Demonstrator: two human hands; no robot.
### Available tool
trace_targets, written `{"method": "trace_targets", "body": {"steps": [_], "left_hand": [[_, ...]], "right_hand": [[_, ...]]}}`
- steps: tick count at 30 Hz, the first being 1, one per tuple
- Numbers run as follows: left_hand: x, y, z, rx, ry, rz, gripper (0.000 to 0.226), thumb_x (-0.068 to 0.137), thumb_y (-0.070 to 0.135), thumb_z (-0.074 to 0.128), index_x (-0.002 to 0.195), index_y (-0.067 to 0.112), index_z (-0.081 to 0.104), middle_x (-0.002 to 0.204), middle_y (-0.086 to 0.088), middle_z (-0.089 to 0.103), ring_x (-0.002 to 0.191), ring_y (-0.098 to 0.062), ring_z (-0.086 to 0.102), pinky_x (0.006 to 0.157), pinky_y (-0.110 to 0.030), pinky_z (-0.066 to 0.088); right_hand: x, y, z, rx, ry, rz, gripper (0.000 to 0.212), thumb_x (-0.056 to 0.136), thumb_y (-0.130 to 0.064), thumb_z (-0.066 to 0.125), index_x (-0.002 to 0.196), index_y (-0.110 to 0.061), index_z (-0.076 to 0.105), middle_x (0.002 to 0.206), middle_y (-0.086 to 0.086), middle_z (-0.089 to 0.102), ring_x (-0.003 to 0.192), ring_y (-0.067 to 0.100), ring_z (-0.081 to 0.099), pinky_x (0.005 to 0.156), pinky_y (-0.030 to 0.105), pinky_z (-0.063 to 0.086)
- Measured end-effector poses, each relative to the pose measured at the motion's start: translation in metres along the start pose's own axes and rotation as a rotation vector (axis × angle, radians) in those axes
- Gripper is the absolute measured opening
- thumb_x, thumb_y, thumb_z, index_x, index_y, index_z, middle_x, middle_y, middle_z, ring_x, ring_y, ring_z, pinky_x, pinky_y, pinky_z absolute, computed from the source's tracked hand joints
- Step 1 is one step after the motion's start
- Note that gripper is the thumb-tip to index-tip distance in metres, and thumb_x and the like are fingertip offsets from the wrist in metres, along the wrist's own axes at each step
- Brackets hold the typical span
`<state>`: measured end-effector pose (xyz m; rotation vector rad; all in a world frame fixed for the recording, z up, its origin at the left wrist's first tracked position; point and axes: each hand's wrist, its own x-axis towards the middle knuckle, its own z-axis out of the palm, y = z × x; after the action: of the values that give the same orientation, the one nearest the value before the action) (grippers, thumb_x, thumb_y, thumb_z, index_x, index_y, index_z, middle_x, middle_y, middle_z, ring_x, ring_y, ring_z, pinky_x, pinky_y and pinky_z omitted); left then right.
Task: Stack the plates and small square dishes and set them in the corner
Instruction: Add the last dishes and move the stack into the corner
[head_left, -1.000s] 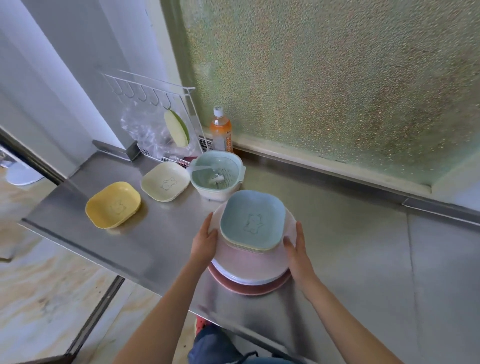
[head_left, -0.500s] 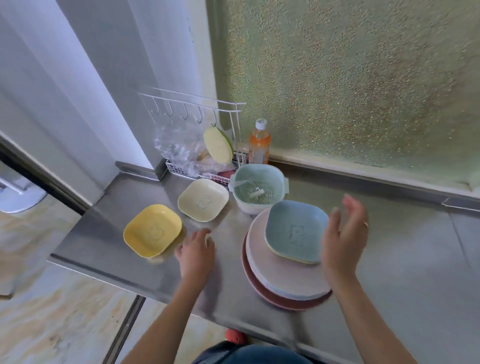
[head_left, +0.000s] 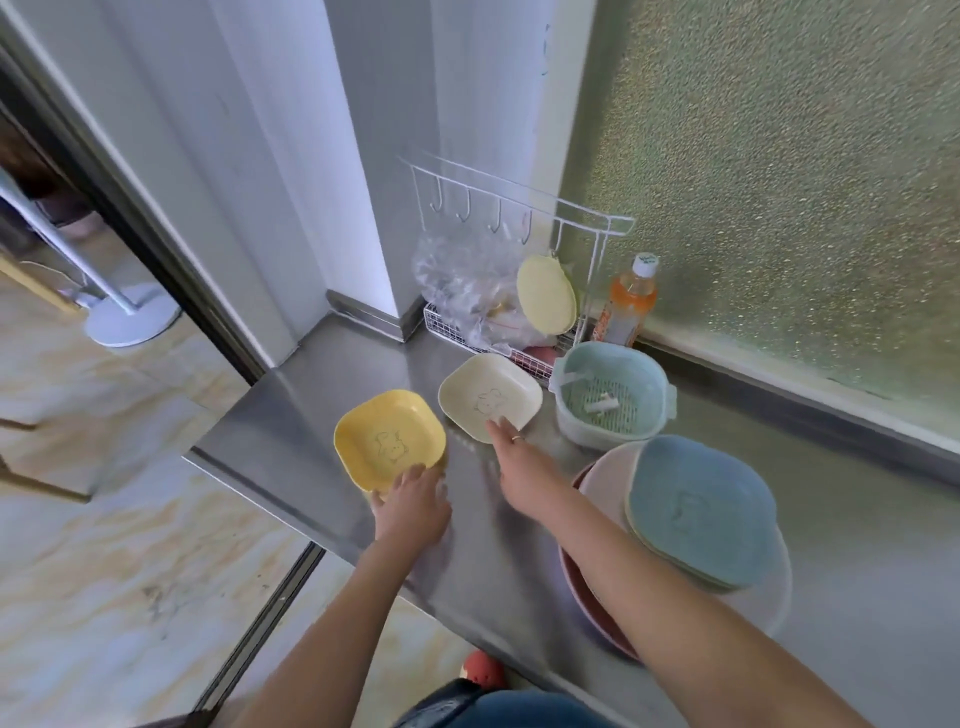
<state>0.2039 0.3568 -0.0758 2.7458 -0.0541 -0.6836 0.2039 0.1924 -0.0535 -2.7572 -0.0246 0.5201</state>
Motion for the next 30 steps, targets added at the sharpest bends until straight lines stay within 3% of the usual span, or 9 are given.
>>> {"method": "trace_targets", "body": {"steps": [3,5,11,16,19,22,26,30], "left_hand": [[-0.004,-0.010,0.001,-0.001,0.022,0.034,0.036,0.093,0.032,0.038,0.127,0.033,0.049,0.142,0.009,0.044,0.128,-0.019,0.046,0.111,-0.055,0.021],[-0.006,-0.014,0.002,0.007,0.018,0.055,0.037,0.093,0.028,0.039,0.127,0.032,0.050,0.140,0.009,0.045,0.128,-0.017,0.045,0.113,-0.053,0.019],[-0.012,-0.019,-0.001,-0.029,0.062,0.067,0.034,0.088,0.015,0.043,0.118,0.029,0.051,0.129,0.006,0.055,0.118,-0.020,0.052,0.111,-0.050,0.025],[-0.015,-0.018,0.003,-0.070,0.146,0.067,0.040,0.087,0.004,0.044,0.120,0.027,0.046,0.126,0.005,0.060,0.121,-0.021,0.052,0.112,-0.051,0.023],[-0.012,-0.010,0.008,-0.049,0.145,0.051,0.046,0.088,0.003,0.043,0.126,0.029,0.048,0.131,0.004,0.054,0.124,-0.021,0.049,0.114,-0.058,0.011],[-0.009,0.001,0.014,-0.040,0.144,0.028,0.048,0.088,0.003,0.041,0.127,0.030,0.052,0.129,0.003,0.052,0.123,-0.021,0.048,0.111,-0.065,0.005],[-0.007,0.017,0.025,-0.065,0.163,0.020,0.041,0.090,0.006,0.040,0.120,0.027,0.057,0.121,0.000,0.056,0.119,-0.023,0.051,0.109,-0.069,0.001],[-0.013,0.027,0.036,-0.068,0.180,0.069,0.038,0.087,0.003,0.040,0.110,0.026,0.061,0.112,0.001,0.058,0.114,-0.022,0.054,0.110,-0.066,-0.003]], "right_hand": [[0.005,0.000,0.002,-0.070,-0.030,0.049,0.047,0.089,-0.001,0.038,0.136,-0.007,0.032,0.141,0.017,0.037,0.115,0.037,0.051,0.092,0.041,0.043],[0.002,-0.003,0.003,-0.126,-0.029,0.061,0.032,0.090,-0.004,0.042,0.122,-0.005,0.044,0.129,0.016,0.045,0.110,0.035,0.053,0.086,0.039,0.044],[-0.009,-0.003,0.006,-0.176,0.004,0.129,0.026,0.089,0.000,0.043,0.113,-0.001,0.054,0.115,0.016,0.056,0.100,0.036,0.058,0.075,0.034,0.044],[-0.023,-0.003,-0.007,-0.007,0.452,-0.025,0.013,0.085,-0.010,0.059,0.095,-0.005,0.052,0.075,0.014,0.063,0.062,0.034,0.063,0.046,0.033,0.040],[-0.045,0.004,-0.023,0.162,0.601,-0.033,0.016,0.088,-0.021,0.058,0.094,-0.009,0.050,0.077,0.010,0.062,0.065,0.030,0.060,0.049,0.036,0.041],[-0.074,0.016,-0.042,0.222,0.702,-0.018,0.020,0.088,-0.029,0.060,0.093,-0.012,0.051,0.084,0.004,0.062,0.071,0.021,0.058,0.052,0.030,0.042],[-0.117,0.046,-0.063,0.267,0.770,0.127,0.021,0.088,-0.033,0.060,0.089,-0.014,0.051,0.085,-0.005,0.055,0.070,0.015,0.051,0.057,0.025,0.036],[-0.175,0.084,-0.059,0.218,0.791,0.221,0.018,0.088,-0.031,0.060,0.081,-0.017,0.051,0.080,-0.005,0.057,0.064,0.013,0.050,0.050,0.017,0.032]]}}
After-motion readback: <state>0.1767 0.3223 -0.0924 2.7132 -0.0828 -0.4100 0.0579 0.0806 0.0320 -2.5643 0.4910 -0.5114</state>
